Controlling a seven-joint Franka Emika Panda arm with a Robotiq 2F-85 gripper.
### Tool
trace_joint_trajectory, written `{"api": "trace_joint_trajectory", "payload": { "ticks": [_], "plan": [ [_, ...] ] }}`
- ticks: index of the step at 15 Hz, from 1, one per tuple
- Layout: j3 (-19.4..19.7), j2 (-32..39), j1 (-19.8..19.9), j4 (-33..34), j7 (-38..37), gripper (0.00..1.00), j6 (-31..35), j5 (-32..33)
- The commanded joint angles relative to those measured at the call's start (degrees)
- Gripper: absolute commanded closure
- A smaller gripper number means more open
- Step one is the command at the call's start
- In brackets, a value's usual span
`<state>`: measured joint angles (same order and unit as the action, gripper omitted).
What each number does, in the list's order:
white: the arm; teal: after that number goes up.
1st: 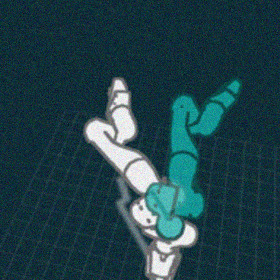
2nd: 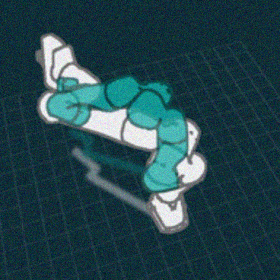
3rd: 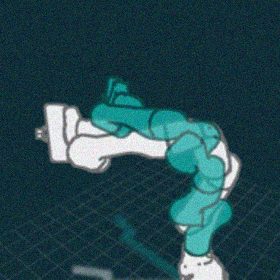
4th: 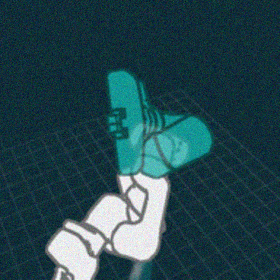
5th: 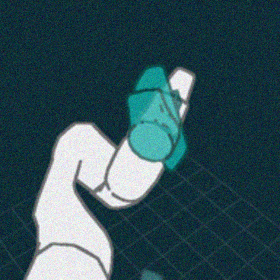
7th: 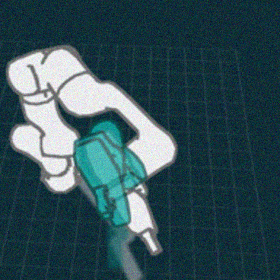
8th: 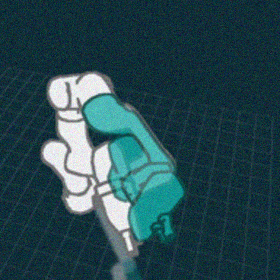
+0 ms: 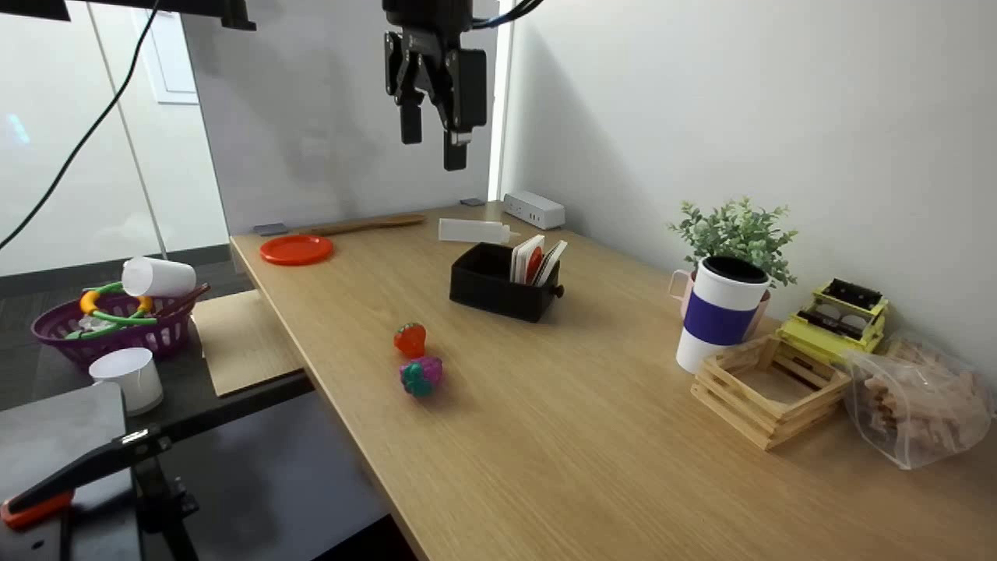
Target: Take the small books out of the book holder
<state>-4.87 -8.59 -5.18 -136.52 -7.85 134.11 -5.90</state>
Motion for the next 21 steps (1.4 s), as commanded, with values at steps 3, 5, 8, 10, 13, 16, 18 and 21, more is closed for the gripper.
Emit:
{"api": "trace_joint_trajectory", "payload": {
  "ticks": [3, 5, 8, 10, 13, 16, 18, 21],
  "plan": [
    [-0.75, 6.21, -0.57, 3.23, 0.02, 0.0, 0.91, -0.09],
    [-0.98, 9.09, -0.93, 4.9, 0.01, 0.0, 0.88, -0.08],
    [-0.99, 9.92, -0.99, 5.72, 0.01, 0.0, 0.8, -0.08],
    [-0.88, 10.18, -0.85, 5.58, 1.2, 0.0, 0.62, -0.03],
    [-0.94, 13.4, -0.82, 8.61, 3.8, 0.0, 3.12, -1.47],
    [-1.5, 18.0, -1.02, 12.86, 7.28, 0.0, 6.45, -2.59],
    [-2.28, 21.86, -0.94, 15.98, 10.42, 0.0, 9.82, -4.68],
    [-4.74, 28.53, -0.14, 21.9, 15.47, 0.0, 12.33, -9.34]
  ]
}}
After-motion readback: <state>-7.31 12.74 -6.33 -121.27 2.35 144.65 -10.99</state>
